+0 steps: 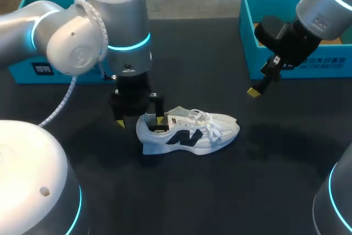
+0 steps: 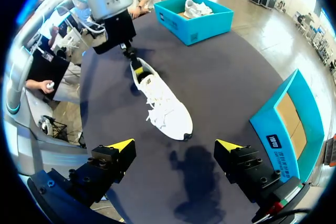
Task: Take the shoe out of the shoebox, open the shoe tongue, remove and reinsert the insole, then place the shoe into the shoebox
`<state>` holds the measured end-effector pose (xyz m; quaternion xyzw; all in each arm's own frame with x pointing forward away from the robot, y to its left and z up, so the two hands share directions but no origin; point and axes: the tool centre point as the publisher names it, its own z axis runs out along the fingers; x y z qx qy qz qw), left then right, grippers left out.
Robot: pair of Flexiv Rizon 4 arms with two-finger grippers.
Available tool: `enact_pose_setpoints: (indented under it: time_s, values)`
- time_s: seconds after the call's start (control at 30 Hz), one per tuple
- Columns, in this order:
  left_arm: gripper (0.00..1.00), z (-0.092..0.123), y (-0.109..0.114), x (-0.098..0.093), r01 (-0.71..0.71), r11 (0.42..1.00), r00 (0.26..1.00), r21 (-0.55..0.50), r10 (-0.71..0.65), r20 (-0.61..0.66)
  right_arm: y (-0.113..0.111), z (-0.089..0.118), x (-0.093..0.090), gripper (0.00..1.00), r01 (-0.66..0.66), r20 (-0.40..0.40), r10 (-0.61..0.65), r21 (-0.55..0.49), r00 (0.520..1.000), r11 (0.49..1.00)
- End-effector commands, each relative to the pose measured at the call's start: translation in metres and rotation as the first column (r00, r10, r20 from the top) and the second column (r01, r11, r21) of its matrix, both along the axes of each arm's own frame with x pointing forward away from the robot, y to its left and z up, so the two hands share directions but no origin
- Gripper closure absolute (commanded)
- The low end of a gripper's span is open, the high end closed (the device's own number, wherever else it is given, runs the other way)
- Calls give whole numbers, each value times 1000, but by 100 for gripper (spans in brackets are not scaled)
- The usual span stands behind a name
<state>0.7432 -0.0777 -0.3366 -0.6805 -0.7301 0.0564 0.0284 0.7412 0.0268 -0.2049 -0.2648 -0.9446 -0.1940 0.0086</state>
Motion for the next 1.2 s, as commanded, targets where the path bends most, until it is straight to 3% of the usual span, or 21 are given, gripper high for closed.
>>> enact_pose_setpoints:
  time_s: [0.03, 0.27, 0.53, 0.97, 1.2]
  values:
    - [0, 14, 9, -3, -43, 997, 999, -61, 42, -19, 0, 0, 1, 0, 0, -2, 0, -1, 1000, 1000]
    - [0, 31, 21, -6, -216, 965, 973, -150, 200, -113, 0, 0, 1, 0, 0, -2, 0, -1, 1000, 1000]
    - [0, 41, 39, -14, -383, 908, 915, -171, 347, -206, 0, 0, 1, 0, 0, -2, 0, -1, 1000, 1000]
    - [0, 24, 85, -46, -619, 767, 763, -171, 535, -363, 0, 0, 1, 0, 0, -2, 0, -1, 1000, 1000]
    - [0, 21, 91, -49, -633, 754, 750, -177, 541, -380, 0, 0, 1, 0, 0, -2, 0, -1, 1000, 1000]
